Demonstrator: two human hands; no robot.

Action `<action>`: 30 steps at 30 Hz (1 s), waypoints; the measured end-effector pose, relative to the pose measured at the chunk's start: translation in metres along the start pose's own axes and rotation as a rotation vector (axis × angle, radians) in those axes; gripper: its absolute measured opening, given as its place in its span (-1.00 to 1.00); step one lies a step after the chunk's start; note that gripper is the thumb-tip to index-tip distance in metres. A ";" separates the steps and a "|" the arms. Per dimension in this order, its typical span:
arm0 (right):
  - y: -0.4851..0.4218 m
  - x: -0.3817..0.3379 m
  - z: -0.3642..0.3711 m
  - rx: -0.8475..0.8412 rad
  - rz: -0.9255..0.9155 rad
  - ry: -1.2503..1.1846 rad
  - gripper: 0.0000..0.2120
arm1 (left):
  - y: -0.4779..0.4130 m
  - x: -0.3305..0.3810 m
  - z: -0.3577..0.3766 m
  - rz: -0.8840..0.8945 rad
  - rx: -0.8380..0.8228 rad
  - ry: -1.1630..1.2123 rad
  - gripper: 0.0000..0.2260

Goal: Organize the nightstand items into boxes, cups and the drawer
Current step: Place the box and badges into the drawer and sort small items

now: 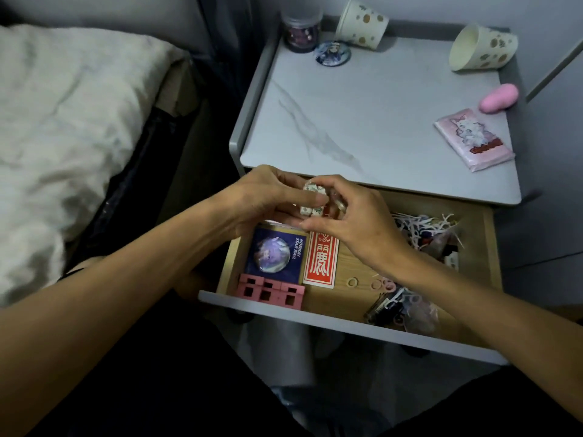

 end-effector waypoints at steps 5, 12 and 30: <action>0.006 0.009 0.011 -0.155 0.259 -0.159 -0.47 | 0.003 0.006 -0.046 0.038 0.102 -0.110 -0.63; 0.014 0.033 0.044 -0.544 0.596 -0.492 -0.72 | -0.008 0.010 -0.066 0.081 0.171 -0.266 -0.69; -0.001 0.027 0.127 -0.431 0.260 -0.010 -0.89 | -0.016 0.010 -0.067 0.076 0.188 -0.468 -0.72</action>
Point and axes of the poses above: each hand's wrist, its own y-axis away from the middle knuckle, its own z-axis out of the palm, x = y × z, the point moved 1 cm from there along -y, towards the middle knuckle
